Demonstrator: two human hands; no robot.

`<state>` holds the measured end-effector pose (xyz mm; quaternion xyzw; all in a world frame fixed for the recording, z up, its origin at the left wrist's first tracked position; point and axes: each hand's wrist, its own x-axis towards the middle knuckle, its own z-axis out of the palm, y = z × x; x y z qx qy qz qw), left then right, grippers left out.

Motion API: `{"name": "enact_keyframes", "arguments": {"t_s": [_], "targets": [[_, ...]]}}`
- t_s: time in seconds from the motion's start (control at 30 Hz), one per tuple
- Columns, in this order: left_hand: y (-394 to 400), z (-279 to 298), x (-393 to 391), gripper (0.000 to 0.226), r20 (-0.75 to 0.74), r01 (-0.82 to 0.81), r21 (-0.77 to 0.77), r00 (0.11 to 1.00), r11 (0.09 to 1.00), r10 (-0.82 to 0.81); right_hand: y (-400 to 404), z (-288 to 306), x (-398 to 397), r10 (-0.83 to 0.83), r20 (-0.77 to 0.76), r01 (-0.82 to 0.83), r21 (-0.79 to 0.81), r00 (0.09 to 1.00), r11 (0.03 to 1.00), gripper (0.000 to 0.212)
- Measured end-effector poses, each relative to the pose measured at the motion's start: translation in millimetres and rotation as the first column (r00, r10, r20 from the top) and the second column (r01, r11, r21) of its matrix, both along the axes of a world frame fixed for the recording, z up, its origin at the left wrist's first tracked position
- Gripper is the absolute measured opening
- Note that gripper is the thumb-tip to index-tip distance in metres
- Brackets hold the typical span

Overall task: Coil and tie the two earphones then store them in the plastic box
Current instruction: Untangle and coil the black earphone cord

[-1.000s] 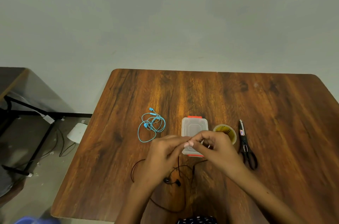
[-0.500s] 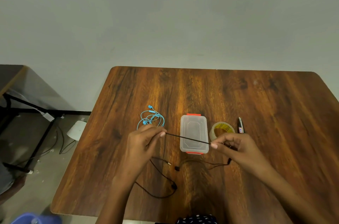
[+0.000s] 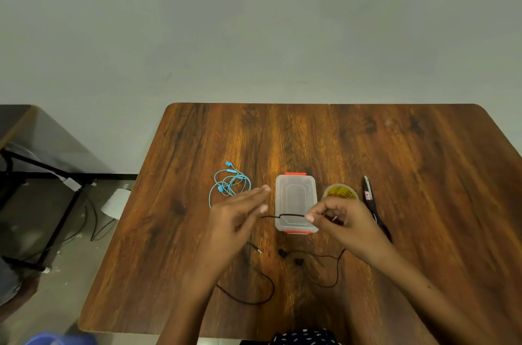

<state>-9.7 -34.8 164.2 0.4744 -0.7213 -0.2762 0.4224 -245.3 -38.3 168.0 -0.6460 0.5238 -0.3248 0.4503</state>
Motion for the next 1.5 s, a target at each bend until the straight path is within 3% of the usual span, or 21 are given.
{"name": "enact_keyframes", "arguments": {"t_s": [0.13, 0.33, 0.63, 0.8, 1.0, 1.17, 1.4, 1.5], "targets": [[5, 2, -28, 0.024, -0.005, 0.149, 0.066, 0.989, 0.987, -0.149, -2, 5, 17, 0.081, 0.016, -0.081, -0.03, 0.997, 0.996, 0.007], [1, 7, -14, 0.014, 0.028, 0.056, -0.015, 0.998, 0.998, -0.056, -5, 11, 4, 0.11, 0.029, -0.11, 0.03, 0.994, 0.993, 0.003], [3, 5, 1, 0.018, 0.033, 0.028, 0.018, 0.999, 0.999, -0.029, 1, 3, -10, 0.007, 0.189, -0.035, 0.146, 0.982, 0.989, 0.017], [2, 5, 8, 0.024, 0.052, 0.005, 0.026, 0.999, 1.0, -0.006, 2, 1, -7, 0.078, 0.169, -0.103, 0.143, 0.982, 0.984, 0.02], [2, -1, 11, 0.026, 0.184, -0.001, 0.066, 0.983, 0.998, -0.011, 4, -3, 4, -0.057, 0.156, 0.042, 0.098, 0.986, 0.994, 0.014], [6, 12, -21, 0.025, 0.022, 0.116, 0.25, 0.992, 0.961, -0.125, 4, 3, 24, 0.022, 0.221, -0.04, 0.077, 0.975, 0.996, 0.011], [-2, 19, -20, 0.018, -0.215, 0.18, 0.448, 0.972, 0.876, -0.09, 4, 7, 26, 0.055, 0.239, -0.085, 0.116, 0.97, 0.99, 0.013], [-5, 22, -12, 0.013, -0.197, 0.16, 0.457, 0.977, 0.875, -0.076, 5, 9, 21, 0.029, 0.205, -0.057, 0.128, 0.978, 0.99, 0.012]]}}
